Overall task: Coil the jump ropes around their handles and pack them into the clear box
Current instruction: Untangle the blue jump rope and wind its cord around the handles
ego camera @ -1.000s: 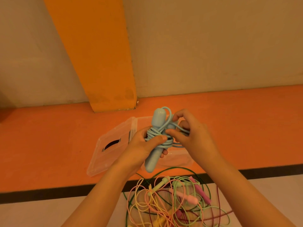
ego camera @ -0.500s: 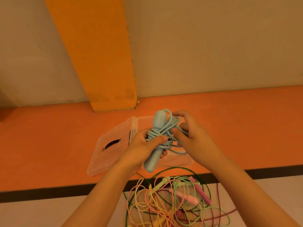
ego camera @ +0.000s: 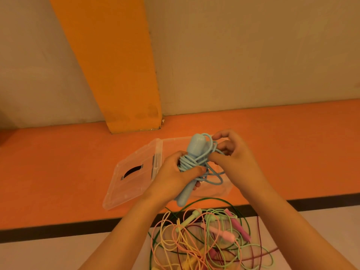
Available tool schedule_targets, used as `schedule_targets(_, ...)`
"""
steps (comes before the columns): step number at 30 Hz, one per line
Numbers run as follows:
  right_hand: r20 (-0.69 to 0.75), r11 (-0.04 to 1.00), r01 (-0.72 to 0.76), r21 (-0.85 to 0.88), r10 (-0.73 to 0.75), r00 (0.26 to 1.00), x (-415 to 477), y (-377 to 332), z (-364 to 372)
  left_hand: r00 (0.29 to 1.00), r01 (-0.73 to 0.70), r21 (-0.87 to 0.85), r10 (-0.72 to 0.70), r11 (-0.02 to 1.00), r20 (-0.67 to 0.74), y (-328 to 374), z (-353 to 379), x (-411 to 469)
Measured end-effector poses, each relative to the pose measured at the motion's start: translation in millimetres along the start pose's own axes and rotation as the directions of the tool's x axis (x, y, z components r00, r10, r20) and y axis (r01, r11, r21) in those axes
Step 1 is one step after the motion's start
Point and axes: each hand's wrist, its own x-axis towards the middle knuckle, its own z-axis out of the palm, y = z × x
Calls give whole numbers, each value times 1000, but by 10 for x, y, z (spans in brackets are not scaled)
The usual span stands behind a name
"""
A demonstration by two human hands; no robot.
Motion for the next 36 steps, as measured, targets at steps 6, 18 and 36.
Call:
schedule_targets(6,-108,999,6,54,-1,994,-53,95,114,1000,0,33,1,999,-19,-11,41,-5)
schedule_targets(18,-153,979,31,202,0,988,-115,63,175,999,-12,7,13,1000,-33,-35,36,-14)
schedule_targets(36,76,875,-123,469,99,992,-88,-95,54,1000,-5,-72,5,997,-9,-47,72,2)
